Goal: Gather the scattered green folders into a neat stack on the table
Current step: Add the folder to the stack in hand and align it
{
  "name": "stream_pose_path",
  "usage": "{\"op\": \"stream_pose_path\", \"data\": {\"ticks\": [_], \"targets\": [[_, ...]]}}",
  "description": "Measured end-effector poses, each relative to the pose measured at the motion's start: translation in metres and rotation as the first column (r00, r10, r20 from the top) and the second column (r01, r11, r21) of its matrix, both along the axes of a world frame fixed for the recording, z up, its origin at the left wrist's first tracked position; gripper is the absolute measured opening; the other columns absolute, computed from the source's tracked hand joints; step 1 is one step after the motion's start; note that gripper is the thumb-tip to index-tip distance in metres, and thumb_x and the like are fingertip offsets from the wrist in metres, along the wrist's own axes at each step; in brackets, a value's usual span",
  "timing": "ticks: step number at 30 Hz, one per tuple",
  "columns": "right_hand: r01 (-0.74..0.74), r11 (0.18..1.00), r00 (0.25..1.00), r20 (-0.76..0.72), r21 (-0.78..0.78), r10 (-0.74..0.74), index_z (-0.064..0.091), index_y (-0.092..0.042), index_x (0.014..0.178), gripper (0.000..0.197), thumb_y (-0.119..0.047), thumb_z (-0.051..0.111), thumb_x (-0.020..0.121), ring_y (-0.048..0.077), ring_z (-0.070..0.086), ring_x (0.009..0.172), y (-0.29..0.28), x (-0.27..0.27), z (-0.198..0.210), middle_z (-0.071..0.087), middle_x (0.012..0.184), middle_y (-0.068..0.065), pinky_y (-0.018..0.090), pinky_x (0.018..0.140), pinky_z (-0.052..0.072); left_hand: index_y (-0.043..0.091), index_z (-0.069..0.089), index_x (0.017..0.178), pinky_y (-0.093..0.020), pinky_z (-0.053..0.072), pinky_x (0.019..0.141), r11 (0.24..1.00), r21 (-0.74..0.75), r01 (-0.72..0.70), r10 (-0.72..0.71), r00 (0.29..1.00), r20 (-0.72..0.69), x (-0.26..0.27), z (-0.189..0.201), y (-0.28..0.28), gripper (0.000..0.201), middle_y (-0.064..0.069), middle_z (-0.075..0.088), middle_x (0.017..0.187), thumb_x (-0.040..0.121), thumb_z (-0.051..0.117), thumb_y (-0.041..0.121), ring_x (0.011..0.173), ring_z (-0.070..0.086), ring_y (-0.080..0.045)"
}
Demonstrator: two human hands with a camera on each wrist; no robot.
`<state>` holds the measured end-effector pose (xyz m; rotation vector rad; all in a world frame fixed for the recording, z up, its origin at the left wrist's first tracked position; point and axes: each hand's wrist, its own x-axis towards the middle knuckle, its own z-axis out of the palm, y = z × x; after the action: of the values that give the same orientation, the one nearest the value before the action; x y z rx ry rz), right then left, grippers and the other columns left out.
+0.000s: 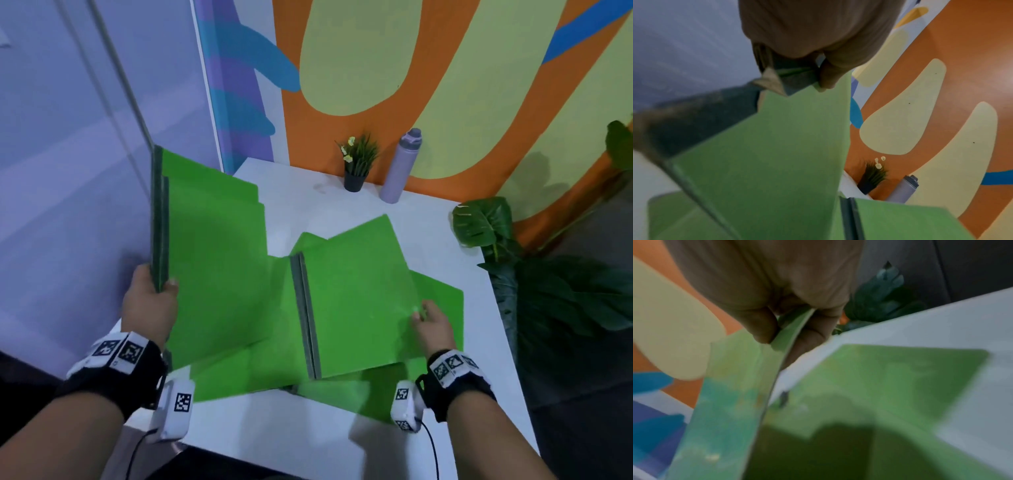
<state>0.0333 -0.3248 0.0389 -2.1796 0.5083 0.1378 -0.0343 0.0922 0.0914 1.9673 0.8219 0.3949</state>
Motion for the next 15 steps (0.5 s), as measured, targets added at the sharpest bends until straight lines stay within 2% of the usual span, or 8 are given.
{"op": "stream_pose_path", "data": {"ticks": [2,3,5,6,8,10,13,15], "targets": [[0.005,0.999,0.988,0.157,0.050,-0.013,0.053,-0.011,0.128,0.034,-0.005,0.045,0.095,0.026,0.058,0.092,0.000,0.008,0.032,0.060,0.116,0.018,0.032,0.079,0.048,0.034,0.045,0.100,-0.053,0.055,0.079,0.997,0.056,-0.059,0.058,0.998,0.016,0.003,0.010,0.003,0.015,-0.012,0.061,0.094,0.092,0.053,0.025,0.082,0.061,-0.036],[0.001,0.996,0.975,0.221,0.088,-0.020,0.059,-0.016,0.116,0.028,-0.004,0.045,0.094,0.024,0.056,0.080,-0.001,0.010,0.046,0.063,0.104,0.019,0.030,0.069,0.048,0.032,0.046,0.103,-0.052,0.054,0.082,0.994,0.070,-0.078,0.076,0.997,0.028,0.004,0.015,0.004,0.014,-0.012,0.061,0.096,0.093,0.052,0.026,0.084,0.061,-0.035],[-0.014,0.983,0.951,0.305,0.183,-0.043,0.062,-0.030,0.089,0.031,-0.004,0.047,0.092,0.022,0.056,0.069,-0.002,0.013,0.070,0.064,0.083,0.013,0.031,0.061,0.048,0.031,0.044,0.104,-0.054,0.054,0.083,0.991,0.088,-0.099,0.094,0.994,0.055,0.006,0.020,0.005,0.014,-0.014,0.060,0.097,0.093,0.052,0.027,0.087,0.061,-0.037],[-0.024,0.972,0.945,0.323,0.234,-0.055,0.062,-0.033,0.083,0.033,-0.004,0.047,0.091,0.022,0.056,0.066,-0.001,0.013,0.079,0.063,0.076,0.008,0.032,0.060,0.049,0.031,0.043,0.104,-0.056,0.054,0.083,0.991,0.084,-0.107,0.102,0.992,0.068,0.007,0.022,0.003,0.014,-0.014,0.060,0.097,0.093,0.052,0.028,0.088,0.061,-0.038],[-0.049,0.938,0.939,0.337,0.344,-0.074,0.064,-0.033,0.082,0.034,-0.003,0.049,0.091,0.019,0.053,0.060,0.003,0.011,0.090,0.061,0.070,0.000,0.031,0.058,0.045,0.030,0.045,0.105,-0.053,0.053,0.084,0.991,0.087,-0.100,0.092,0.992,0.089,0.008,0.025,0.000,0.014,-0.013,0.059,0.098,0.093,0.051,0.026,0.089,0.060,-0.037],[-0.061,0.889,0.933,0.343,0.453,-0.111,0.066,-0.029,0.086,0.035,0.001,0.049,0.091,0.018,0.052,0.061,0.008,0.007,0.095,0.063,0.071,-0.003,0.030,0.061,0.043,0.024,0.047,0.111,-0.047,0.050,0.083,0.992,0.090,-0.090,0.080,0.991,0.111,0.008,0.026,-0.005,0.017,-0.015,0.059,0.100,0.094,0.051,0.023,0.089,0.059,-0.035],[-0.056,0.806,0.927,0.329,0.590,-0.177,0.066,-0.023,0.091,0.033,0.006,0.050,0.090,0.022,0.058,0.083,0.017,0.001,0.097,0.067,0.089,0.003,0.043,0.082,0.047,0.022,0.047,0.114,-0.047,0.049,0.083,0.988,0.144,-0.056,0.040,0.993,0.112,0.009,0.023,-0.008,0.021,-0.021,0.062,0.104,0.094,0.052,0.023,0.091,0.060,-0.040],[-0.058,0.765,0.935,0.305,0.641,-0.184,0.066,-0.022,0.089,0.032,0.006,0.050,0.090,0.024,0.059,0.091,0.025,0.000,0.092,0.068,0.093,0.005,0.050,0.091,0.046,0.019,0.048,0.116,-0.043,0.047,0.080,0.994,0.109,-0.006,-0.006,0.994,0.113,0.012,0.018,-0.011,0.023,-0.019,0.061,0.101,0.094,0.054,0.021,0.089,0.059,-0.038]]}}
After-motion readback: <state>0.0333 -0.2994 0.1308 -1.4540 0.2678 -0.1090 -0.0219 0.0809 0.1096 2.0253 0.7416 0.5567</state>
